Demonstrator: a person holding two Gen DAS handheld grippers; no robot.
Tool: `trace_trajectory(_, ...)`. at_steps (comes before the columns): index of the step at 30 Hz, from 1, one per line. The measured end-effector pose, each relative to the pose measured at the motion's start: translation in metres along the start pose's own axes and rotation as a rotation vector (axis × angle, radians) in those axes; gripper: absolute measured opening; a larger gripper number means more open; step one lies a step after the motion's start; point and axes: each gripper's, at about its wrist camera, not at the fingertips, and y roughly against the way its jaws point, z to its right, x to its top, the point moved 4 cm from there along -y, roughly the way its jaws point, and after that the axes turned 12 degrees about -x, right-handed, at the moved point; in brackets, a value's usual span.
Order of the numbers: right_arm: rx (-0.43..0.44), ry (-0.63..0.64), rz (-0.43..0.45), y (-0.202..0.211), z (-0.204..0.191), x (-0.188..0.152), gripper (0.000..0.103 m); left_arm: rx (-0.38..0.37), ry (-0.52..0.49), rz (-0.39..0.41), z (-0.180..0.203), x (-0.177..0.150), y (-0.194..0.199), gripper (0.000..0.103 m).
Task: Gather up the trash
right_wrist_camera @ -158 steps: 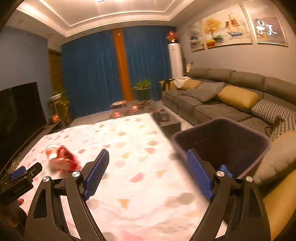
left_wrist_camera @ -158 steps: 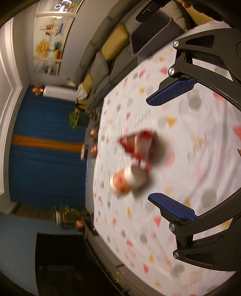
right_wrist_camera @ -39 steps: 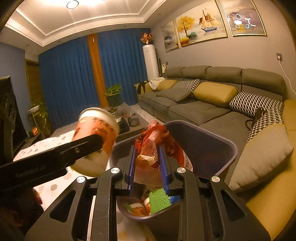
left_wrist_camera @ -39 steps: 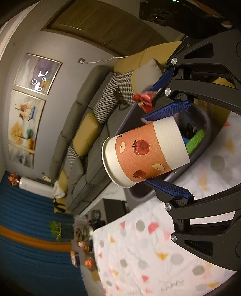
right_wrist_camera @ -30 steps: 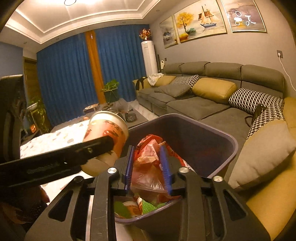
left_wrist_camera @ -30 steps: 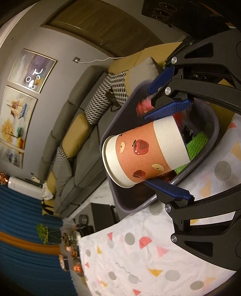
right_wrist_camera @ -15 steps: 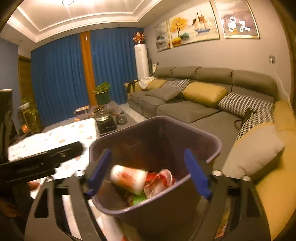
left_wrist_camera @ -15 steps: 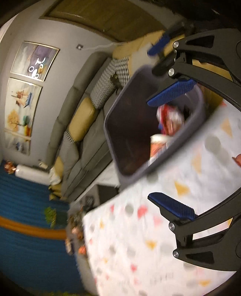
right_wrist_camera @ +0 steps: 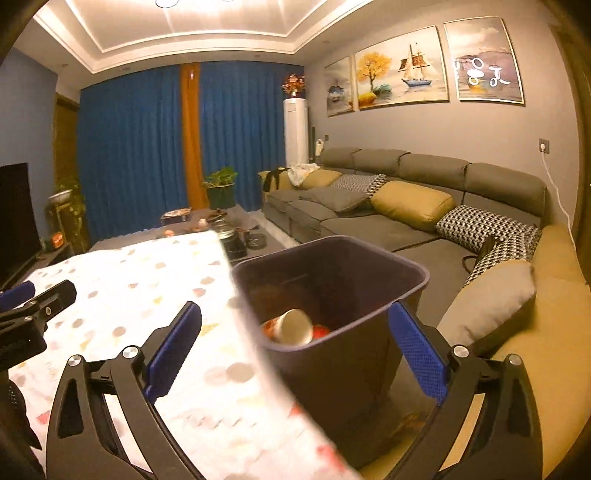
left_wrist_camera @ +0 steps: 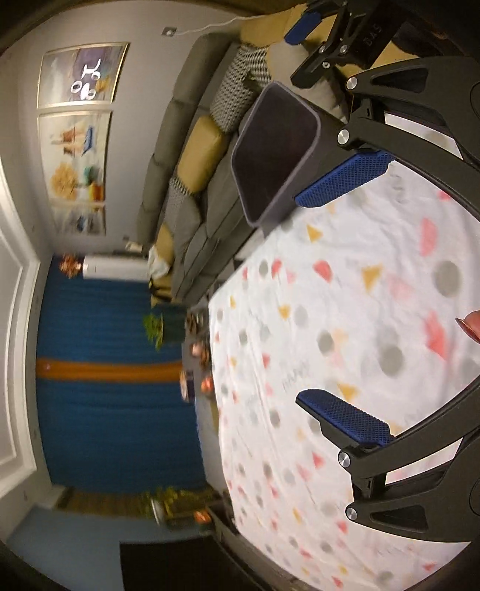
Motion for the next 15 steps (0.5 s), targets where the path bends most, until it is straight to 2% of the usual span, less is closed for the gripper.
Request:
trace_trajectory(4, 0.026, 0.023, 0.017, 0.030, -0.010, -0.007, 0.097, 0.070, 0.006, 0.003, -0.013, -0.014, 0.036, 0.097)
trace_trajectory(15, 0.083, 0.039, 0.054, 0.096, -0.031, -0.014, 0.097, 0.116, 0.052, 0.027, -0.033, -0.036, 0.109, 0.097)
